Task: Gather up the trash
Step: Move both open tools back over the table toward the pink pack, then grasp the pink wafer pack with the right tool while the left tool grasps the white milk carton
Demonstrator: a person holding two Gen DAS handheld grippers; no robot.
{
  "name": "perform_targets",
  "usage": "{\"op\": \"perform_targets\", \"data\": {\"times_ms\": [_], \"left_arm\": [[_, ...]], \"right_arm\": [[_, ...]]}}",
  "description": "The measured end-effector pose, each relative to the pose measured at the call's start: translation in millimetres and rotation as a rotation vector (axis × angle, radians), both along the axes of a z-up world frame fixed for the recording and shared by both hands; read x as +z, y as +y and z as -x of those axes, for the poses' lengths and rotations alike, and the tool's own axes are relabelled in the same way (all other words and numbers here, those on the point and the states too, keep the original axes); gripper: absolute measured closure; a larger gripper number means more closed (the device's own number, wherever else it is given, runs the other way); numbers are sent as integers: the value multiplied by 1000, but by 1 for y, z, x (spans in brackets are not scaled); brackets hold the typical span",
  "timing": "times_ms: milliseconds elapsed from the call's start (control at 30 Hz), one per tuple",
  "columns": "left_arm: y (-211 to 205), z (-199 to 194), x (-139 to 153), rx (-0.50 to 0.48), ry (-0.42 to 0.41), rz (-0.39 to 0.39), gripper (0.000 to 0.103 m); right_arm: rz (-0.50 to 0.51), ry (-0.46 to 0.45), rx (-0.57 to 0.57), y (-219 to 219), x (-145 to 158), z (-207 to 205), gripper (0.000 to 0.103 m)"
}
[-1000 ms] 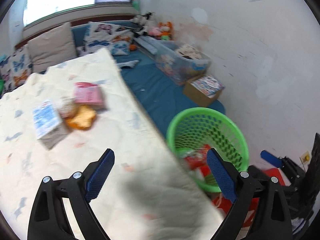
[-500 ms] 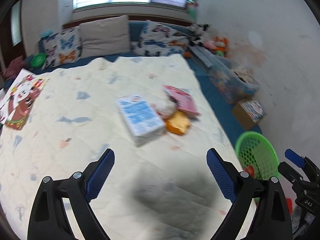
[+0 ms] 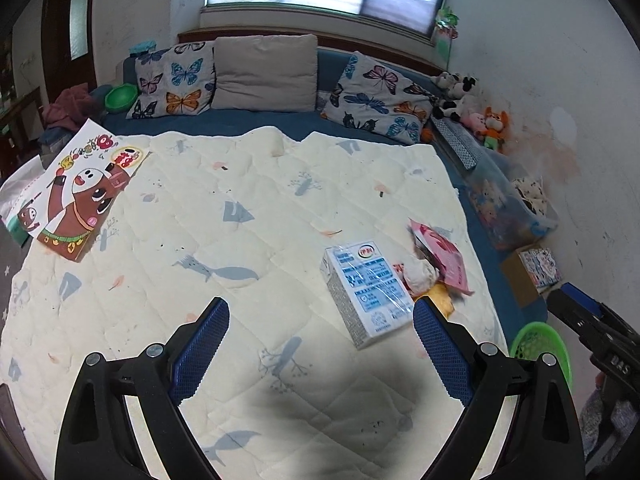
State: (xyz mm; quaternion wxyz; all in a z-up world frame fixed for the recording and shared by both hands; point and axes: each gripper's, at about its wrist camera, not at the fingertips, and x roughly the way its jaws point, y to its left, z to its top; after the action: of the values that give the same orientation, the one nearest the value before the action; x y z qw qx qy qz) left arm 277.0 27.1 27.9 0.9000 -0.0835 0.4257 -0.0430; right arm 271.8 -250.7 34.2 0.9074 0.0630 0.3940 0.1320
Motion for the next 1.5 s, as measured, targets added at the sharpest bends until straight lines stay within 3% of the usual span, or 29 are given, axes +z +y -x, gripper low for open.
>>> {"op": "perform_targets", "data": {"times_ms": [700, 833, 900, 1100, 1500], "left_arm": [[3, -62, -52, 37, 127, 50, 13], [-4, -71, -57, 37, 140, 57, 13], [-8, -76, -60, 38, 149, 65, 13], [-24, -92, -71, 43, 181, 88, 13], [-59, -117, -84, 73, 207, 44, 13]], "right_arm": [[-87, 185, -69, 10, -93, -117, 31], [-85, 227, -75, 9, -108, -124, 39], [-93, 234, -87, 6, -112, -123, 46], [-99, 204, -86, -10, -109, -108, 50], [-84, 119, -60, -37, -83, -59, 51]]}}
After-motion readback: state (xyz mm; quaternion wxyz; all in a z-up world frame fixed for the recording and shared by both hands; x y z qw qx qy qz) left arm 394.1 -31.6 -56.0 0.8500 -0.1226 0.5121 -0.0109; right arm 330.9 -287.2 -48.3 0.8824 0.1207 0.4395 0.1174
